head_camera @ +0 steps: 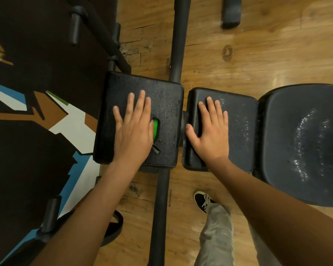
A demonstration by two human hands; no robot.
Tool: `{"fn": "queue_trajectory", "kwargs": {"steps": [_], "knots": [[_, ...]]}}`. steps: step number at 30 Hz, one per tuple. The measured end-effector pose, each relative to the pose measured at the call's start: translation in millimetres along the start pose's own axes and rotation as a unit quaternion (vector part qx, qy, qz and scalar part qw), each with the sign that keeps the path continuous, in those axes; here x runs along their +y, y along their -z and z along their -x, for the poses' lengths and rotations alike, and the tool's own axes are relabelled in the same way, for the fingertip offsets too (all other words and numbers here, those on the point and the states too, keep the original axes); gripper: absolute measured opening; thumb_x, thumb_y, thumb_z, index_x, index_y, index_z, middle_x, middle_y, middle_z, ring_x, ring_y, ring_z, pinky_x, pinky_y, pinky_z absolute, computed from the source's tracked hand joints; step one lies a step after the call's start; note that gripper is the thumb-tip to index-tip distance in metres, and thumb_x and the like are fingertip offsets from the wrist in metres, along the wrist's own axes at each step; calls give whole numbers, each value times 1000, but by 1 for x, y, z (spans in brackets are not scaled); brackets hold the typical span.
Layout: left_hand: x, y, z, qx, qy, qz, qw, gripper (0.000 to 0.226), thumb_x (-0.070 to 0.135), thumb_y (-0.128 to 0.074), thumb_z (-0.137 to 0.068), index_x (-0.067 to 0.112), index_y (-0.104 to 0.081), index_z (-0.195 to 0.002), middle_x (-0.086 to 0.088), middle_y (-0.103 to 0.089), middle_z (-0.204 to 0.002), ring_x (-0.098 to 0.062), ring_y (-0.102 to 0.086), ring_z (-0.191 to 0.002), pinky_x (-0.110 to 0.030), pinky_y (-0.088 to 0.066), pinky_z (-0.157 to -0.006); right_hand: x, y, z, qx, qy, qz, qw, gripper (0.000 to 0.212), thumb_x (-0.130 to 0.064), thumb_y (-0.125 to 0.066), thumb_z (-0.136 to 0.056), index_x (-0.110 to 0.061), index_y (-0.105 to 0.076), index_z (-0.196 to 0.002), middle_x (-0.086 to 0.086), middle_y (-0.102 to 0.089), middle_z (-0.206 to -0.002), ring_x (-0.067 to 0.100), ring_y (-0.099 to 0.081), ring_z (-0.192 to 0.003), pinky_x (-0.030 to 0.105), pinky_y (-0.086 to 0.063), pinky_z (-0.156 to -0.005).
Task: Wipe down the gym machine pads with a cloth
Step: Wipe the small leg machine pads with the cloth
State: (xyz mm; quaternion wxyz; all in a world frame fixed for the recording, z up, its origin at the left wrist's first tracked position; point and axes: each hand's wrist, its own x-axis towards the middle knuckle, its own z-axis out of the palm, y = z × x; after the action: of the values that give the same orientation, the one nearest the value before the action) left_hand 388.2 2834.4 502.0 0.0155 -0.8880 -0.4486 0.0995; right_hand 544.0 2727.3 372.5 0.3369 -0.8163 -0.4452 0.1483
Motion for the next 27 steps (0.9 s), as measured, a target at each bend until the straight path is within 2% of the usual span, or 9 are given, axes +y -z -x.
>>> {"fn": "queue_trajectory", "kwargs": {"steps": [5, 10, 15, 27], "knots": [[1, 6, -58, 12, -15, -21, 1000, 58, 29, -36, -108, 13, -20, -161, -4, -9, -171, -25, 2, -157, -59, 4, -121, -1, 0, -1, 1, -2, -1, 1000, 69, -50, -49, -97, -14, -39, -156, 8, -24, -169, 26, -11, -158, 51, -10, -127], [0, 0, 0, 13, -8, 8, 1000, 59, 25, -38, -106, 15, -19, -161, -2, -9, -171, -25, 2, -157, -57, 2, -121, -1, 1, -1, -1, -1, -5, 1000, 68, -49, -51, -97, -14, -40, -155, 8, -24, -168, 27, -12, -158, 51, -10, -127], [-6, -11, 63, -19, -8, 3, 1000, 60, 25, -39, -103, 15, -22, -160, -1, -11, -170, -23, 1, -157, -57, 0, -121, 0, 0, -1, 1, 0, -5, 1000, 68, -47, -53, -97, -14, -40, -155, 9, -25, -168, 27, -13, -158, 52, -11, -127], [-1, -8, 26, 4, -14, -4, 1000, 56, 25, -37, -105, 13, -27, -159, -4, -17, -169, -25, -4, -156, -55, 0, -121, -1, 0, -1, 5, -2, -10, 1000, 68, -47, -53, -97, -13, -41, -155, 8, -24, -168, 26, -12, -158, 50, -9, -128]]}}
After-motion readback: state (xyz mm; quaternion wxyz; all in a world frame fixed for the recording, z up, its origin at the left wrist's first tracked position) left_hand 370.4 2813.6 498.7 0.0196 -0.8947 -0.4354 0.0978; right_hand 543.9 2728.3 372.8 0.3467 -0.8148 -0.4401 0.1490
